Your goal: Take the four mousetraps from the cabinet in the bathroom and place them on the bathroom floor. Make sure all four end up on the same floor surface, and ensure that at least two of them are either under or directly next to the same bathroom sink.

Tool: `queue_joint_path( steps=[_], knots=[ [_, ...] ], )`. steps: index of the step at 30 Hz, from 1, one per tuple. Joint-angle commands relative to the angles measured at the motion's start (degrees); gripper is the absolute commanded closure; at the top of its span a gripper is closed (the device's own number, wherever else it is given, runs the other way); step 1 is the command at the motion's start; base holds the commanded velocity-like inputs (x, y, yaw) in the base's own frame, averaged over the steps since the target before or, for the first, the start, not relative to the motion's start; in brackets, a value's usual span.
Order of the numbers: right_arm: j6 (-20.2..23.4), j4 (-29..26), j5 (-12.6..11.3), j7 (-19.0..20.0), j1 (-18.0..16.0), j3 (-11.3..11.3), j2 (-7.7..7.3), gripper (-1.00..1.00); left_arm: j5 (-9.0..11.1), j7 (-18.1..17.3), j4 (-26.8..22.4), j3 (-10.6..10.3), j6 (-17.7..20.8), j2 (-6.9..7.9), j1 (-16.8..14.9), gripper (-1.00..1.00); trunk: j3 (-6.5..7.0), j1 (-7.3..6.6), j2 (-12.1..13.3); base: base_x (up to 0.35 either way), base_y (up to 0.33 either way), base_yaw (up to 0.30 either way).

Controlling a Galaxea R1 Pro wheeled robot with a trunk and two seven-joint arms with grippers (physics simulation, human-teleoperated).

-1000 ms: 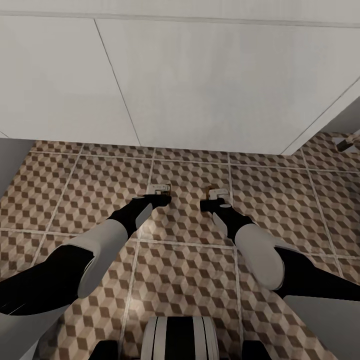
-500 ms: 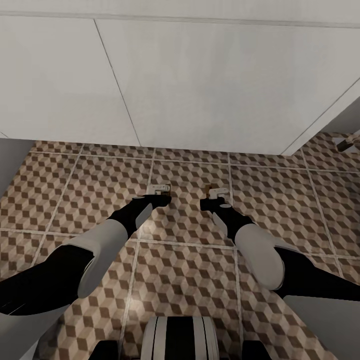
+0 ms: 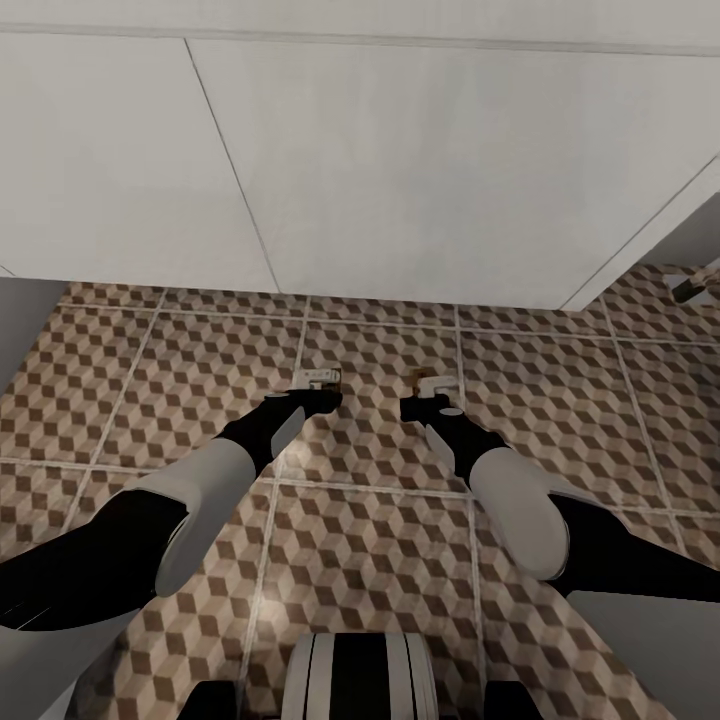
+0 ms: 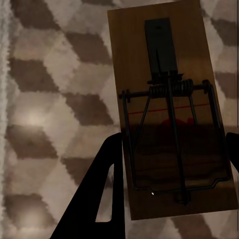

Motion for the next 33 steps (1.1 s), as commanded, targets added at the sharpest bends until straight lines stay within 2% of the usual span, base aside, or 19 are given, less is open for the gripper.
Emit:
queue_joint_path(
  steps=[1,11,25,33],
  knots=[
    [0.1,0.0,0.5,0.0,0.0,-0.5,0.04,1.0,0.3,0.3,-0.1,-0.2,0.3,0.0,0.0,1.0,-0.01,-0.01,0.0,0.0,0.0,-0.109],
    [0.0,0.0,0.5,0.0,0.0,-0.5,0.04,1.0,0.3,0.3,-0.1,-0.2,0.3,0.0,0.0,1.0,0.16,-0.01,0.0,0.0,0.0,-0.149],
    [0.0,0.0,0.5,0.0,0.1,-0.5,0.04,1.0,0.3,0.3,-0.1,-0.2,0.2,0.0,0.0,1.0,0.18,-0.01,0.0,0.001,0.0,-0.017],
    [-1.3,0.0,0.5,0.0,0.1,-0.5,0.04,1.0,0.3,0.3,-0.1,-0.2,0.2,0.0,0.0,1.0,0.18,-0.01,0.0,0.199,0.0,-0.001]
  ],
)
